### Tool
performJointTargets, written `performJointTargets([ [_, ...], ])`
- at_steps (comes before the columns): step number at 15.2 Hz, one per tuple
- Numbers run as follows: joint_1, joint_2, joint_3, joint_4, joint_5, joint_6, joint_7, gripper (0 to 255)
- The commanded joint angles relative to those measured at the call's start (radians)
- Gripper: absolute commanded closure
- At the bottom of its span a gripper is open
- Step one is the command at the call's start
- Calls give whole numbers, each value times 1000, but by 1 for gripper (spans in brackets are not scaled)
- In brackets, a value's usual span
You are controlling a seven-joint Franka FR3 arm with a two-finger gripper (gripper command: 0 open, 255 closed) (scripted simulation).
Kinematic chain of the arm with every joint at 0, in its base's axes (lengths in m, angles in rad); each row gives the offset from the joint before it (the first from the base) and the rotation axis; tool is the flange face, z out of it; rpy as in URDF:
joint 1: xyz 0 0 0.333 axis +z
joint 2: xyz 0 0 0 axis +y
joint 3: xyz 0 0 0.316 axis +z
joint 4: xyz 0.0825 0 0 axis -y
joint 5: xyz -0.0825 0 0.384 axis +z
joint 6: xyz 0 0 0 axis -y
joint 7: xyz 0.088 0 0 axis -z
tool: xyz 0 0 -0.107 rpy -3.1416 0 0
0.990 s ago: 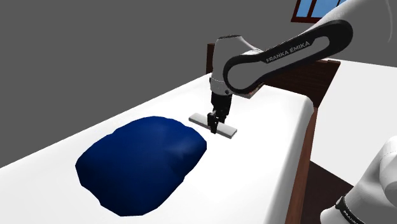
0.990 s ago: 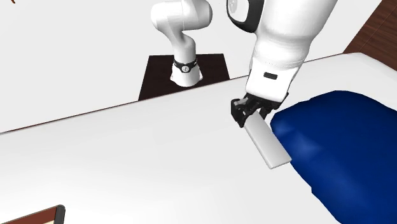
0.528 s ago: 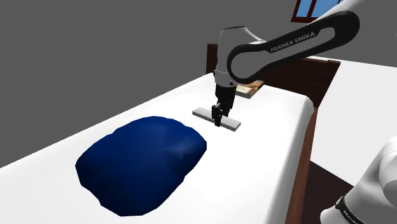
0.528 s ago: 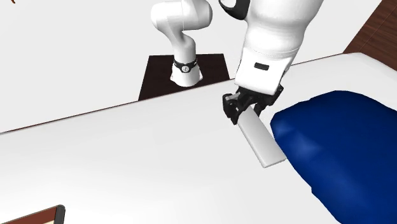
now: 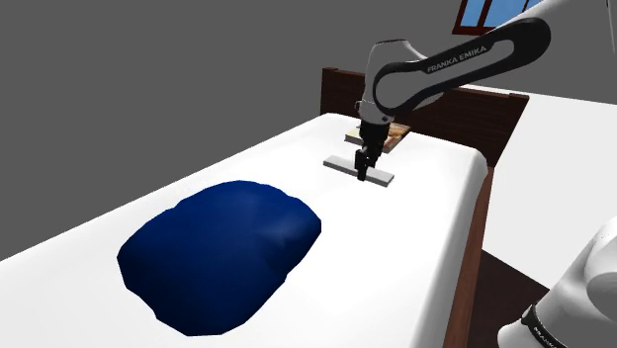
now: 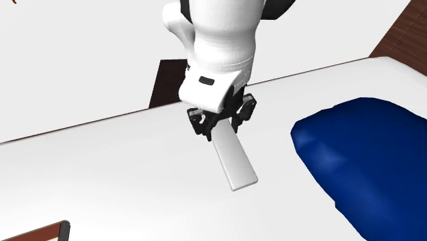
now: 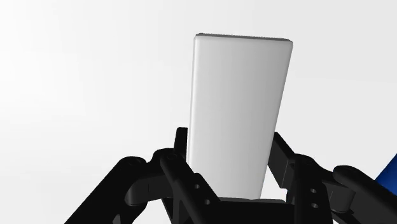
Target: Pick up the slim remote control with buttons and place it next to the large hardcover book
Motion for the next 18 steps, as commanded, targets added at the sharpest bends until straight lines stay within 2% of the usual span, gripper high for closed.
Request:
performJointTargets([
  [1, -23, 6, -27, 11, -4, -5, -49, 255],
  [10, -125, 77, -144, 94, -17, -21, -262, 255],
  [18, -217, 200, -231, 247, -6, -55, -444, 255],
])
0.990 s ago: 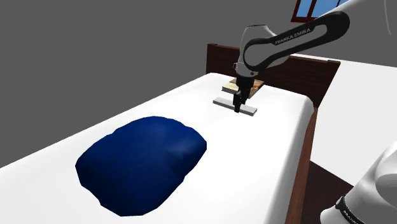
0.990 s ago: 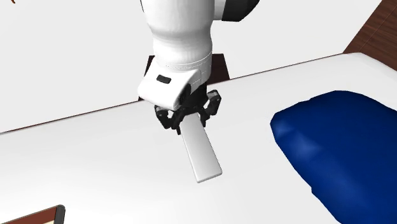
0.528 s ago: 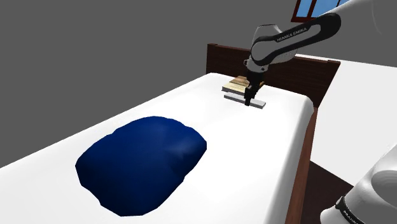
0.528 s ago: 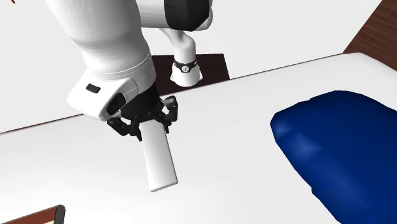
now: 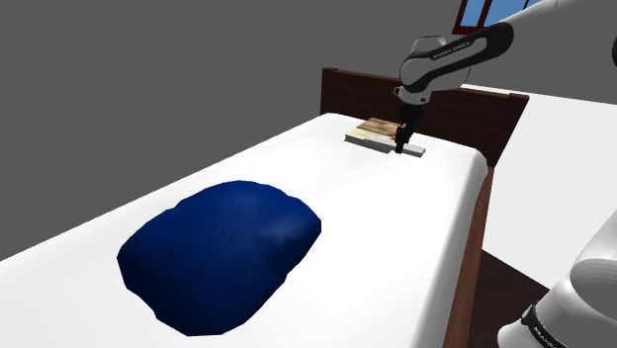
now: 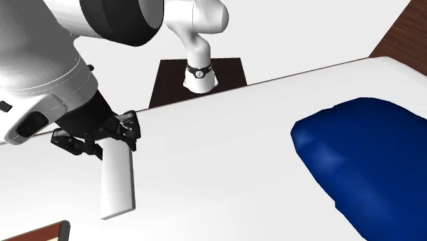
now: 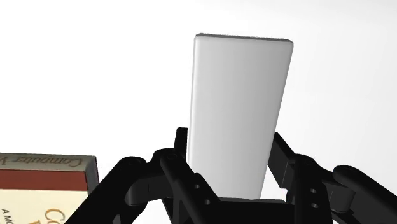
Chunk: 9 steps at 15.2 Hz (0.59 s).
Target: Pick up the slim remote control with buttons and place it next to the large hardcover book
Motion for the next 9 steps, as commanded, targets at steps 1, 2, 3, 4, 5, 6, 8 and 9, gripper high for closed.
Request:
performJointTargets([
  [1, -24, 37, -19, 47, 6, -11, -46, 255],
  [2, -35, 57, -28, 72, 9, -17, -68, 255],
  [3, -48, 77, -37, 100, 14, -24, -90, 255],
  [4, -60, 99, -45, 128, 18, -32, -112, 255],
  [5, -73, 121, -52, 158, 23, -41, -133, 255],
  [6, -86, 144, -59, 190, 28, -50, -154, 255],
  [8, -112, 193, -72, 257, 39, -70, -194, 255],
  [9, -126, 219, -78, 293, 45, -82, -214, 255],
])
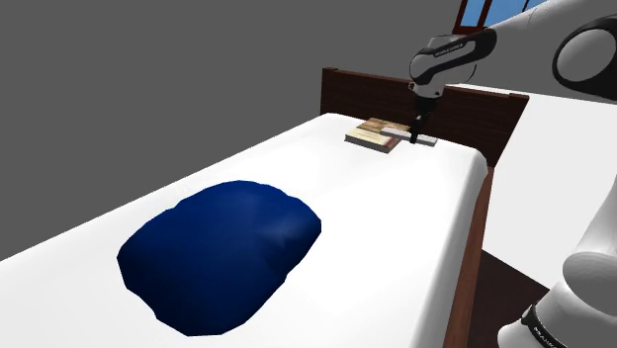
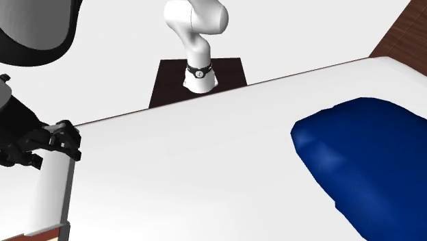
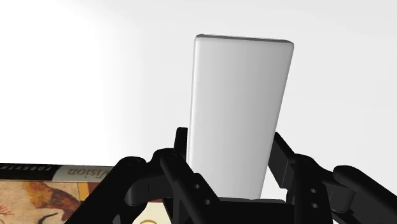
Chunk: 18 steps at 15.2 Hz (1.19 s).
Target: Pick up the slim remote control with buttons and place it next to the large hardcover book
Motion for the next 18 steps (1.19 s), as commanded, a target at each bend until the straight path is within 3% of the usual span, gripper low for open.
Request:
performJointTargets([
  [1, -29, 56, -12, 79, 13, -25, -42, 255],
  [7, -128, 248, -32, 367, 53, -127, -148, 255],
  [18, -126, 280, -26, 268, 62, 4, -156, 255],
])
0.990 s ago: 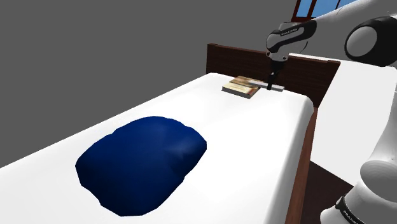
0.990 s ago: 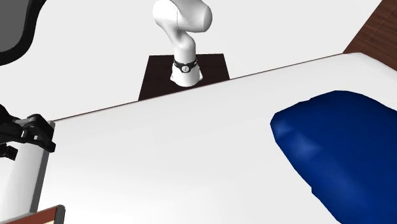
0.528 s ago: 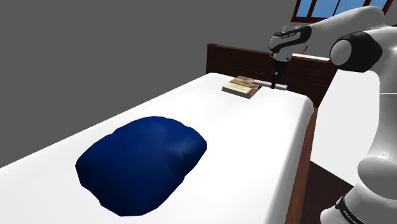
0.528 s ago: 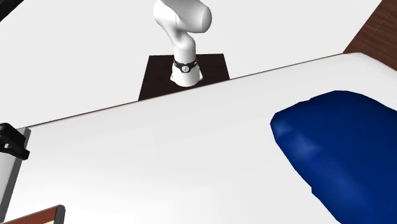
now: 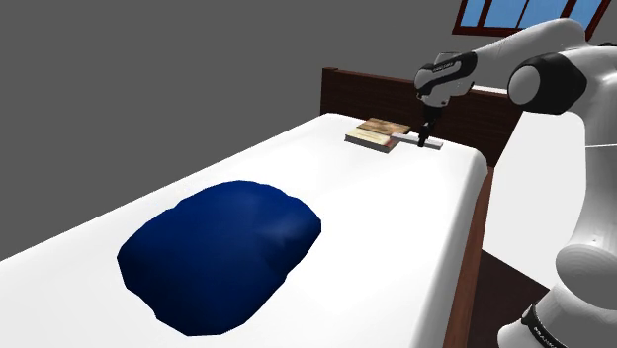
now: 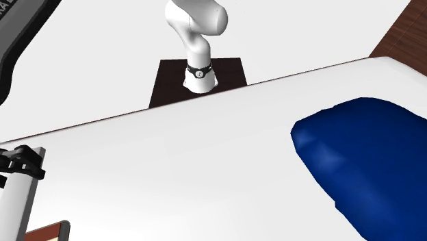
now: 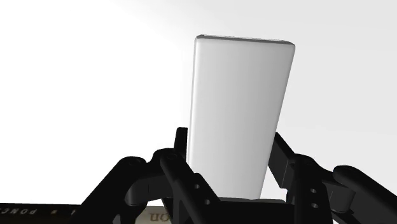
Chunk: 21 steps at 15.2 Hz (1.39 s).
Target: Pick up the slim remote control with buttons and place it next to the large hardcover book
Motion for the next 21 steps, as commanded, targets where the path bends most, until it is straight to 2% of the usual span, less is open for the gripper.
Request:
performJointTargets([
  [1, 0, 12, 1, -9, 3, 21, -1, 255],
  [6, -1, 36, 5, -41, 9, 77, -6, 255],
  [14, -1, 36, 5, -41, 9, 77, -6, 255],
  [15, -1, 36, 5, -40, 9, 76, -6, 0],
  [20, -1, 36, 5, -41, 9, 77, -6, 0],
  [21, -1, 24, 3, -25, 6, 49, -4, 0],
])
